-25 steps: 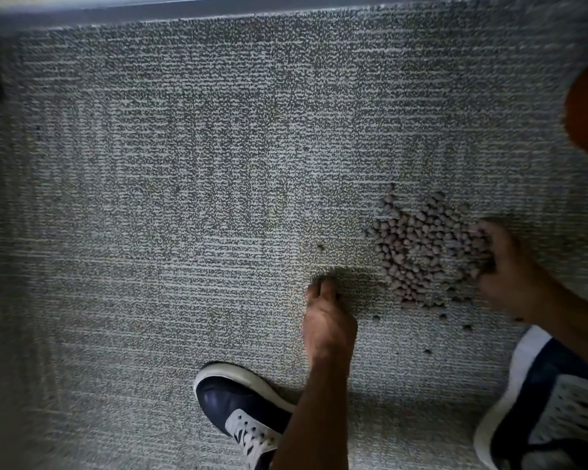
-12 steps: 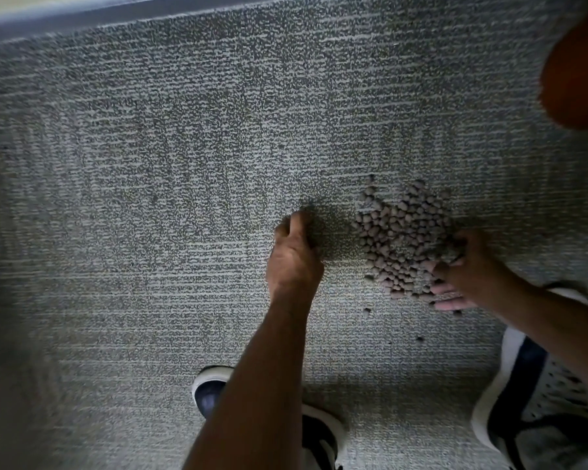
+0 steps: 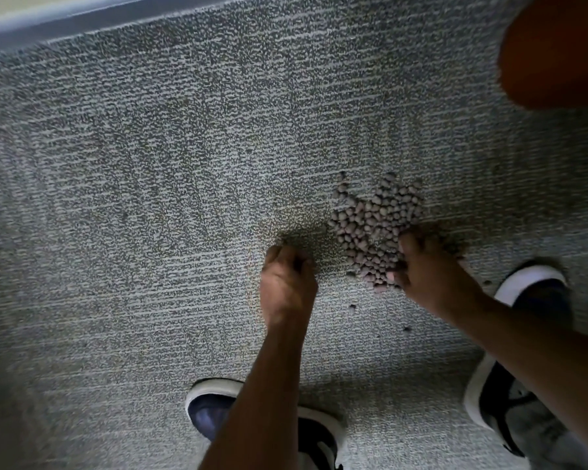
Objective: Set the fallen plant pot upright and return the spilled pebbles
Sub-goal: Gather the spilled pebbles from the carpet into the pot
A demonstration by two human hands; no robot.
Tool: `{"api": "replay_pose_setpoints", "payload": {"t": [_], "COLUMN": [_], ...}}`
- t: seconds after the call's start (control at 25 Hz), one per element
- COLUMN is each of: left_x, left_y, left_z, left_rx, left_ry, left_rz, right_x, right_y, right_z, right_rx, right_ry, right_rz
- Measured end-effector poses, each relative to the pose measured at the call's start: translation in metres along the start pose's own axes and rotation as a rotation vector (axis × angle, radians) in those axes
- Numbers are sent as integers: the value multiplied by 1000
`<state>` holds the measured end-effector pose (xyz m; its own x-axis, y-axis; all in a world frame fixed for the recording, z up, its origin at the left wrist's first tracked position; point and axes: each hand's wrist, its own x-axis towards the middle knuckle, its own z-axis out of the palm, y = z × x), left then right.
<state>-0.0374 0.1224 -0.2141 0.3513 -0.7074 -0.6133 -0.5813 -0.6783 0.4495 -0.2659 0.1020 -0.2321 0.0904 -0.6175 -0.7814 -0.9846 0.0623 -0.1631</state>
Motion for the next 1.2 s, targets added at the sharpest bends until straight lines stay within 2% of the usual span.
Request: {"api": "replay_pose_setpoints", "payload": {"t": [0.12,0.36,0.44,0.6,0.8,1.0,1.12,1.2], "left_x": [-3,8,9,7,6,-1,-4,-3], "left_y": [23,65,66,60,57,59,56,55], "left_z": [12,37,39,41,41,48,51,51], "left_rx": [-44,1,24,-5,47,153,102,56], "left_ry": [-52,-229,-196,-118,7,25,35,39], "left_rz": [78,102,77,31,88,113,165,165], "right_x": [-3,-1,-2,-19,-39,-50,-51,-49], "right_y": [1,11,20,28,22,39,58,68], "right_z": [-3,-3,-3,-12,-70,-171,-233,-262], "right_rx": [-225,-299,-220,143,439,615,623,511], "right_ry": [-87,-182,-185,-226,-177,15,300,467], "right_rz": [-63,-104,-109,-143,-189,-144,-102,-90]}}
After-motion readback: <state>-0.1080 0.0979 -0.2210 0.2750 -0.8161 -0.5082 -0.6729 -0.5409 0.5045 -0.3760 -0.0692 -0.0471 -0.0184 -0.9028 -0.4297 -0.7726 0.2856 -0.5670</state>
